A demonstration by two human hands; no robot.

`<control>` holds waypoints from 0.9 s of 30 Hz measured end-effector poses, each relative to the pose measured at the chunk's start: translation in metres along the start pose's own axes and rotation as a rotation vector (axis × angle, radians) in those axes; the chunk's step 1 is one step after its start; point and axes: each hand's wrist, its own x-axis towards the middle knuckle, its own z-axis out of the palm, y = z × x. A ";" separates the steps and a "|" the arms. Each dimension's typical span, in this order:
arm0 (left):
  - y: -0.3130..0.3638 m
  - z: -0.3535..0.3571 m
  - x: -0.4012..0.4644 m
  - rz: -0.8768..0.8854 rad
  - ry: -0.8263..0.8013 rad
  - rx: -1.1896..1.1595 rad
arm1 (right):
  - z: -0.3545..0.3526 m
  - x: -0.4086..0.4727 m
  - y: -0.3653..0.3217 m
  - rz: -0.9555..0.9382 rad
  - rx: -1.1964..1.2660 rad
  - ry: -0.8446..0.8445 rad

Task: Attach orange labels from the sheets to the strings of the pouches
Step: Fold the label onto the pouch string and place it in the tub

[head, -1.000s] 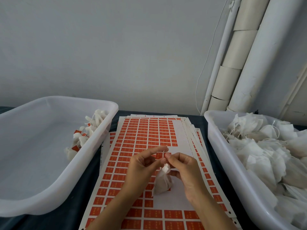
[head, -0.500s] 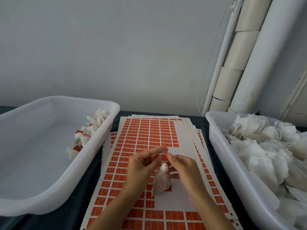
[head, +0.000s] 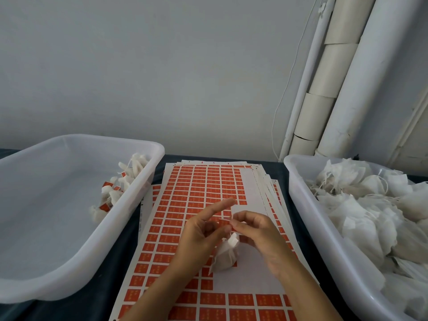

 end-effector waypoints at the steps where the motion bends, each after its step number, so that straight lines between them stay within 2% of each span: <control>1: 0.002 0.001 0.000 0.001 -0.003 -0.005 | -0.001 0.000 0.000 -0.009 0.006 -0.002; 4: 0.006 0.001 0.000 -0.055 0.026 -0.057 | -0.004 -0.001 -0.003 -0.086 -0.012 0.010; 6: 0.006 -0.001 0.000 -0.158 0.015 -0.088 | -0.008 -0.002 -0.006 -0.162 -0.054 0.020; 9: 0.005 -0.004 -0.001 -0.341 -0.116 -0.152 | -0.010 -0.005 -0.013 -0.278 -0.086 -0.036; 12: 0.007 -0.002 0.000 -0.414 -0.210 -0.125 | -0.013 -0.006 -0.016 -0.326 -0.096 -0.089; 18: 0.009 -0.004 -0.001 -0.424 -0.303 -0.310 | -0.014 -0.005 -0.016 -0.360 -0.147 -0.137; 22: 0.010 -0.007 0.000 -0.445 -0.263 -0.398 | -0.016 -0.008 -0.019 -0.369 -0.101 -0.150; 27: 0.014 -0.004 -0.001 -0.404 -0.158 -0.314 | -0.017 -0.008 -0.017 -0.350 -0.151 -0.121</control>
